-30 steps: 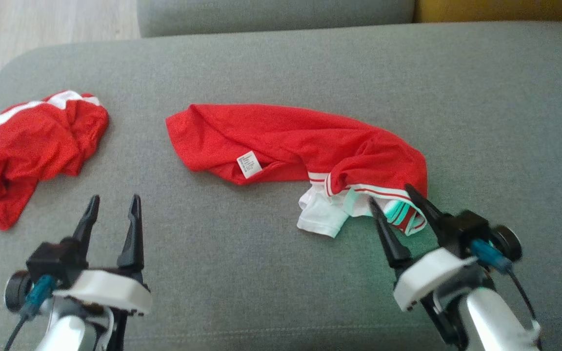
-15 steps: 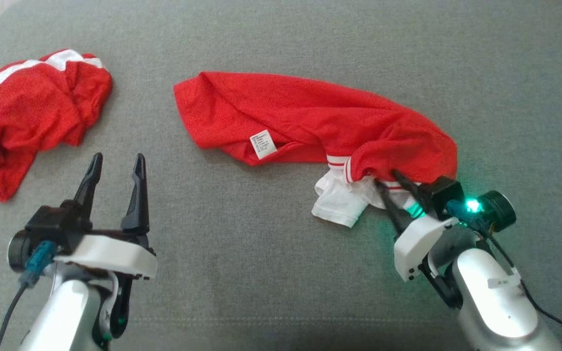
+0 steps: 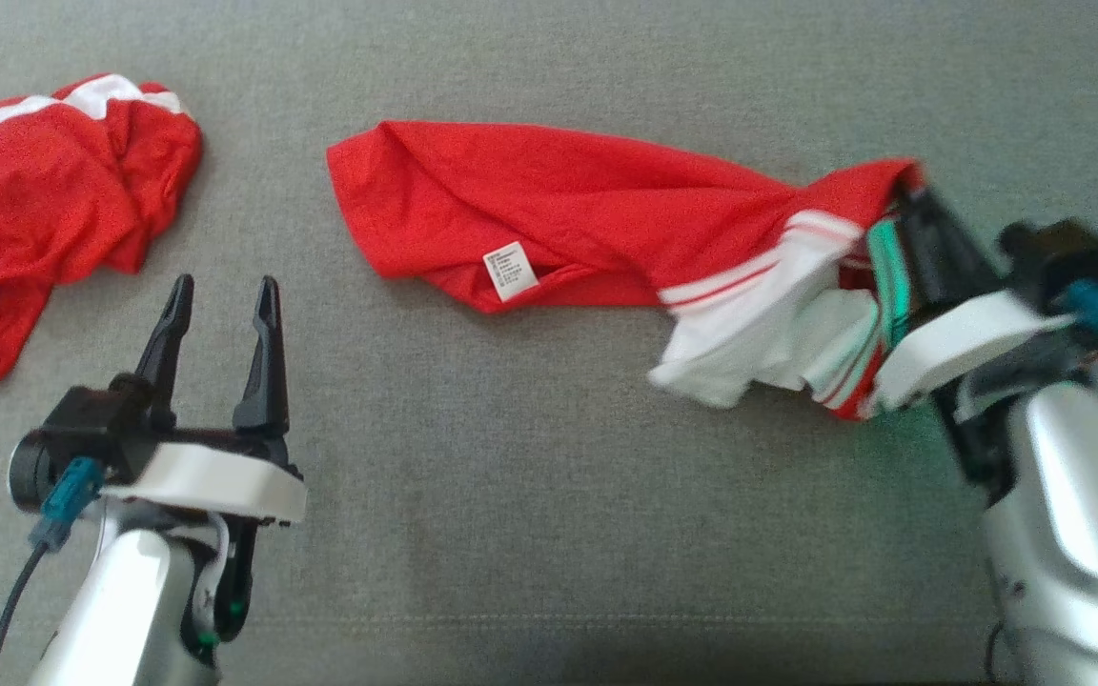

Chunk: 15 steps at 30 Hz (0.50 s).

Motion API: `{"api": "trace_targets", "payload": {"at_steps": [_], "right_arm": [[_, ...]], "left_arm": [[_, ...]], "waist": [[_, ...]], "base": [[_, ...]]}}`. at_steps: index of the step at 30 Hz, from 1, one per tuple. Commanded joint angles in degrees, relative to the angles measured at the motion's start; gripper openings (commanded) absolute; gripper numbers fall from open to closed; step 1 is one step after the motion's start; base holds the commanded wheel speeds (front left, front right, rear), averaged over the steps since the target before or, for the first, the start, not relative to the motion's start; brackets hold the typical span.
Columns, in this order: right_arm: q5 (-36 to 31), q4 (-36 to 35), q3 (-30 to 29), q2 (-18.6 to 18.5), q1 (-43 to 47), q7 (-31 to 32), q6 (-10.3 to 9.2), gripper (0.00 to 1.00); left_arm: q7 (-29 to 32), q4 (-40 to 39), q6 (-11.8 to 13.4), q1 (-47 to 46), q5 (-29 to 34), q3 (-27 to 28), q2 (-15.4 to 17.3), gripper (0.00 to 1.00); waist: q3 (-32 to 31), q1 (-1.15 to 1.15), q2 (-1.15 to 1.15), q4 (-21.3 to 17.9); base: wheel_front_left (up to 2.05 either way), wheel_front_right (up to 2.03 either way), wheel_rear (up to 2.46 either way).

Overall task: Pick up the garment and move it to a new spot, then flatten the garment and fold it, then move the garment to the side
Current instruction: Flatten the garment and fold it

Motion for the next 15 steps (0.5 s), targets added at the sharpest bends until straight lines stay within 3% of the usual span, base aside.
{"api": "trace_targets", "payload": {"at_steps": [1, 6, 15], "right_arm": [[0.07, -2.11, -0.06, -0.37, -2.24, 0.23, -0.04, 0.00], [0.76, 1.34, -5.98, -1.99, -5.50, 0.81, -0.04, 0.00], [1.57, 14.81, -15.51, -5.13, -12.25, -2.72, -0.04, 0.00]], "left_arm": [[-0.69, -2.01, -0.26, -3.11, 0.55, 2.52, 0.79, 1.00], [-0.69, -1.96, -1.35, -4.47, 1.34, 2.77, -0.24, 1.00], [-0.70, -1.39, -3.32, -6.73, 2.89, 3.46, -2.22, 1.00]], "waist": [[0.54, 0.00, 0.00, 0.37], [2.32, 0.00, 0.00, 1.47], [5.35, 0.00, 0.00, 3.20]], "base": [[0.00, 0.00, 0.00], [0.00, 0.00, 0.00], [0.00, 0.00, 0.00]]}}
